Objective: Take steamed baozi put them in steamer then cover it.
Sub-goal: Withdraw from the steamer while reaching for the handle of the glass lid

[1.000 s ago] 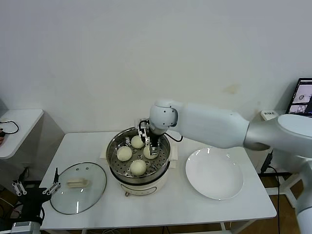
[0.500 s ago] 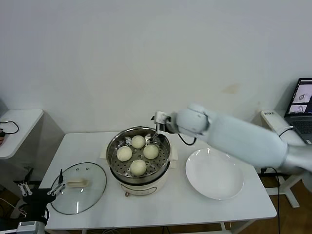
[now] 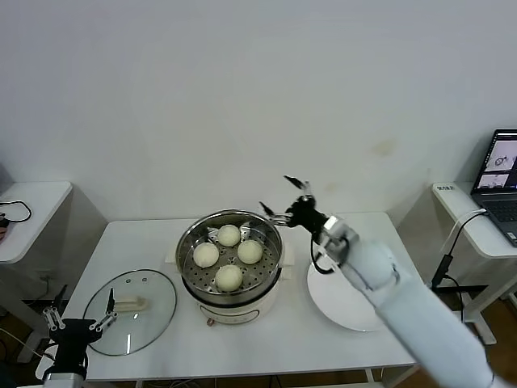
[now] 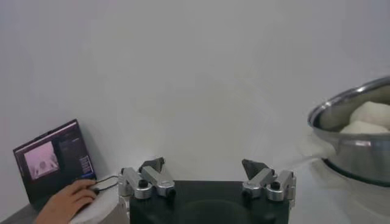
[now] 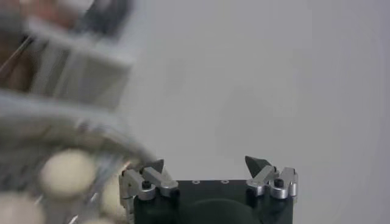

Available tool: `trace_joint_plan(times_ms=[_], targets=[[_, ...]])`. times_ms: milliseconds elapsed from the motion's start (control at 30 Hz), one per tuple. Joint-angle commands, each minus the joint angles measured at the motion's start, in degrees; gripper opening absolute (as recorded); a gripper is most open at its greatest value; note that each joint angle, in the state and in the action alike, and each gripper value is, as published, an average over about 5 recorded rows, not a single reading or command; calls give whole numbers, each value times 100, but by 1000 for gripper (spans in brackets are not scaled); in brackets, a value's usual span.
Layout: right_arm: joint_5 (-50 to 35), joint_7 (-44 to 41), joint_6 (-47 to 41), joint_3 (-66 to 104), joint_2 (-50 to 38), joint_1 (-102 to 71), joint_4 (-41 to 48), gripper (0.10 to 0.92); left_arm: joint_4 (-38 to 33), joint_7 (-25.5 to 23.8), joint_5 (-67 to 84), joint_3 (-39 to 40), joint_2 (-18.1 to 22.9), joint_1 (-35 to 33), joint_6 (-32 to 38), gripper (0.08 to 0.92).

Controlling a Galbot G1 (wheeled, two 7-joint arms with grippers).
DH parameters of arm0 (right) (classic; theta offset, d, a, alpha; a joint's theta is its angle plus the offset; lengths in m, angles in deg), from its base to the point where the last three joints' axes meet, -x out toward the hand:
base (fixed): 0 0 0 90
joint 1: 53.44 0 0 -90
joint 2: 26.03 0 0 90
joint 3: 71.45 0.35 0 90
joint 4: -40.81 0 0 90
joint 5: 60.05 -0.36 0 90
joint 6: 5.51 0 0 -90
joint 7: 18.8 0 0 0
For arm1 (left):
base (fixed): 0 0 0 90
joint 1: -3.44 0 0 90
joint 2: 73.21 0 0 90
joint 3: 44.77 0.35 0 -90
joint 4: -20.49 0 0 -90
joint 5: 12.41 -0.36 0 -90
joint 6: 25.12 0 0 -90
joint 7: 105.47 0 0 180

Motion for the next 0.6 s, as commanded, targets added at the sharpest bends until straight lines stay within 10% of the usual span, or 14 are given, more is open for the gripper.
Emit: trace_joint_plan(times_ms=[33, 600], targets=[[685, -317, 1409, 3649, 1851, -3514, -429, 823, 794, -62, -2173, -44, -259, 31, 481, 823], [1161, -8, 1525, 4565, 2515, -4382, -263, 823, 2487, 300, -7169, -312, -976, 538, 1163, 823]])
